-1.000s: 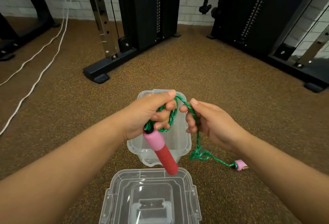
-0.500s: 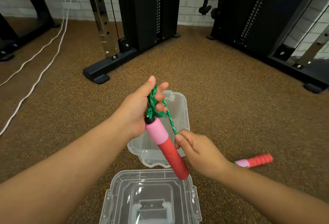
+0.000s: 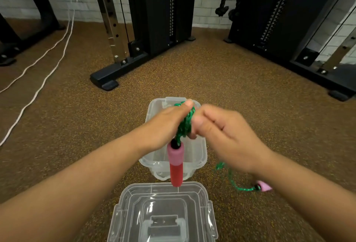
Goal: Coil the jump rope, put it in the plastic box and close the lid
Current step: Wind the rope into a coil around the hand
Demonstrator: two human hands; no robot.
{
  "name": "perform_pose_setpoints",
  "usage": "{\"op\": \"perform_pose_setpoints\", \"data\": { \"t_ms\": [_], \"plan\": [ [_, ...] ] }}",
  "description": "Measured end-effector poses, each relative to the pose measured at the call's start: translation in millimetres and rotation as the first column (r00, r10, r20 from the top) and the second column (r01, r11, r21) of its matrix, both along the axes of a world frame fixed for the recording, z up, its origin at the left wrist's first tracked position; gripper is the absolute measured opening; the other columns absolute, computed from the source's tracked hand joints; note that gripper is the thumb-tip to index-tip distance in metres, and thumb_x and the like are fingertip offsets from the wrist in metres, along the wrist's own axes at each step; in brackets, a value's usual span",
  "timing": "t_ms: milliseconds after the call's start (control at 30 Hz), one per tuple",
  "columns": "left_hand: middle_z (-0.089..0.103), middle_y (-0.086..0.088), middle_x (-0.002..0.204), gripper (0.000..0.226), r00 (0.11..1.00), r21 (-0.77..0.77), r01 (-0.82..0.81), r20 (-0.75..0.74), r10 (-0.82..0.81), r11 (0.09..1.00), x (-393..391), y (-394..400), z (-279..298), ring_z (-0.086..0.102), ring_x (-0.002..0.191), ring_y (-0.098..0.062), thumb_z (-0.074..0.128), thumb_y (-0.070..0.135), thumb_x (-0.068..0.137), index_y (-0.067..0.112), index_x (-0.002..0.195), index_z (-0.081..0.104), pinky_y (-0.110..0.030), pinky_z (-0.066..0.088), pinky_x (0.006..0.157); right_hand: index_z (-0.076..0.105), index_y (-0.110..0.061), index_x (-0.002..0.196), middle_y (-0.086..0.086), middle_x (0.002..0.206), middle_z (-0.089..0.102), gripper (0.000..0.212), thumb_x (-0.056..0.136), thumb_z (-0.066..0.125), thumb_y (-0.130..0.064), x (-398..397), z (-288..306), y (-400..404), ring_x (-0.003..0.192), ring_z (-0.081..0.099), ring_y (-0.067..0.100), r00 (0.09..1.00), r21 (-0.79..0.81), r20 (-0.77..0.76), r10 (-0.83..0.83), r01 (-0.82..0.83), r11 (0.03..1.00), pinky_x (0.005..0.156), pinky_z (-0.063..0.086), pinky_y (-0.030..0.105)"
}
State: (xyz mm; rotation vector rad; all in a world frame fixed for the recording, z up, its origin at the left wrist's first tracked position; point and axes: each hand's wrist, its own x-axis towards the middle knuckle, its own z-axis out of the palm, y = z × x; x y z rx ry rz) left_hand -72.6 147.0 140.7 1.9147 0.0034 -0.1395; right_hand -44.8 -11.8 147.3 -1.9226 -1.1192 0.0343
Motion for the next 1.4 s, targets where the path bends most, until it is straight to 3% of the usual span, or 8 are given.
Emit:
{"op": "perform_pose_setpoints", "data": {
  "t_ms": [67, 167, 333, 600, 767, 900, 1133, 1400],
  "plan": [
    [0.073, 0.000, 0.075, 0.064, 0.989, -0.023, 0.127, -0.068, -0.129, 0.992, -4.5, -0.1, 2.6, 0.067, 0.076, -0.014, 0.014, 0.060, 0.090, 0.018, 0.097, 0.062, -0.025, 0.053, 0.080, 0.057, -0.017, 0.076, -0.008, 0.061, 0.058, 0.030, 0.093, 0.048, -0.039, 10.7, 11.9, -3.9, 0.057, 0.054, 0.001, 0.992, 0.090, -0.120, -0.030, 0.041, 0.995, 0.055, 0.043, 0.015],
    [0.067, -0.004, 0.066, 0.075, 0.963, -0.049, 0.219, -0.152, -0.224, 0.974, -4.5, 2.7, 3.4, 0.064, 0.066, -0.014, 0.015, 0.066, 0.086, 0.013, 0.116, 0.058, -0.023, 0.052, 0.074, 0.058, -0.027, 0.074, -0.013, 0.059, 0.048, 0.030, 0.091, 0.043, -0.047, 33.7, 12.1, -7.5, 0.057, 0.046, 0.005, 0.976, 0.057, -0.149, -0.157, 0.167, 0.984, 0.058, 0.043, 0.033],
    [0.040, 0.003, 0.046, 0.035, 0.947, -0.165, 0.266, -0.137, -0.289, 0.950, -4.1, -1.2, 5.8, 0.044, 0.046, -0.009, 0.046, 0.038, 0.092, 0.013, 0.094, 0.071, -0.021, 0.045, 0.058, 0.057, -0.027, 0.069, -0.012, 0.056, 0.041, 0.033, 0.095, 0.044, -0.041, 53.9, -25.3, -4.6, 0.053, 0.038, 0.007, 0.921, 0.009, -0.329, -0.210, 0.225, 0.974, 0.055, 0.035, 0.029],
    [0.031, 0.008, 0.039, 0.037, 0.983, -0.446, 0.103, -0.090, -0.159, 0.889, -3.3, 2.8, 4.6, 0.036, 0.040, -0.011, 0.045, 0.036, 0.089, 0.012, 0.091, 0.074, -0.023, 0.043, 0.061, 0.056, -0.018, 0.073, -0.014, 0.051, 0.036, 0.037, 0.098, 0.040, -0.039, 42.9, -62.9, 8.2, 0.047, 0.030, 0.006, 0.824, 0.053, -0.553, -0.127, 0.186, 0.981, 0.048, 0.025, 0.029],
    [0.037, 0.009, 0.042, 0.042, 0.994, -0.615, -0.075, -0.109, 0.009, 0.785, 3.5, 8.9, 9.6, 0.034, 0.041, -0.008, 0.047, 0.038, 0.089, 0.007, 0.106, 0.068, -0.019, 0.041, 0.055, 0.056, -0.030, 0.065, -0.016, 0.043, 0.038, 0.039, 0.099, 0.038, -0.038, 35.1, -70.9, 7.3, 0.042, 0.030, 0.001, 0.848, -0.022, -0.500, -0.178, 0.193, 0.981, 0.047, 0.026, 0.026],
    [0.068, 0.004, 0.065, 0.037, 0.989, -0.645, -0.149, -0.105, 0.106, 0.749, 6.2, 13.5, 13.3, 0.045, 0.047, -0.006, 0.049, 0.032, 0.092, 0.004, 0.112, 0.064, -0.014, 0.042, 0.052, 0.057, -0.030, 0.068, -0.016, 0.047, 0.042, 0.035, 0.098, 0.041, -0.036, 19.0, -66.6, 1.8, 0.045, 0.034, 0.000, 0.885, -0.096, -0.432, -0.172, 0.145, 0.985, 0.049, 0.028, 0.024],
    [0.071, -0.008, 0.114, 0.048, 0.993, -0.624, -0.107, -0.106, 0.051, 0.774, 7.7, 14.2, 20.1, 0.055, 0.066, -0.011, 0.042, 0.037, 0.093, 0.003, 0.127, 0.046, -0.022, 0.051, 0.077, 0.054, -0.026, 0.079, -0.015, 0.057, 0.051, 0.027, 0.099, 0.039, -0.037, -10.6, -38.0, -3.2, 0.054, 0.044, 0.003, 0.977, -0.280, -0.205, -0.064, 0.005, 0.960, 0.058, 0.038, 0.029],
    [0.073, 0.009, 0.107, 0.072, 0.997, -0.177, -0.073, -0.022, 0.070, 0.982, 7.8, 7.0, 17.8, 0.064, 0.088, -0.017, 0.011, 0.061, 0.092, 0.014, 0.131, 0.049, -0.030, 0.043, 0.094, 0.055, -0.028, 0.077, -0.042, 0.062, 0.051, 0.028, 0.096, 0.039, -0.041, -14.4, -8.0, 1.0, 0.054, 0.050, -0.004, 1.000, -0.250, 0.015, -0.002, 0.006, 0.968, 0.051, 0.031, 0.015]
  ]
}}
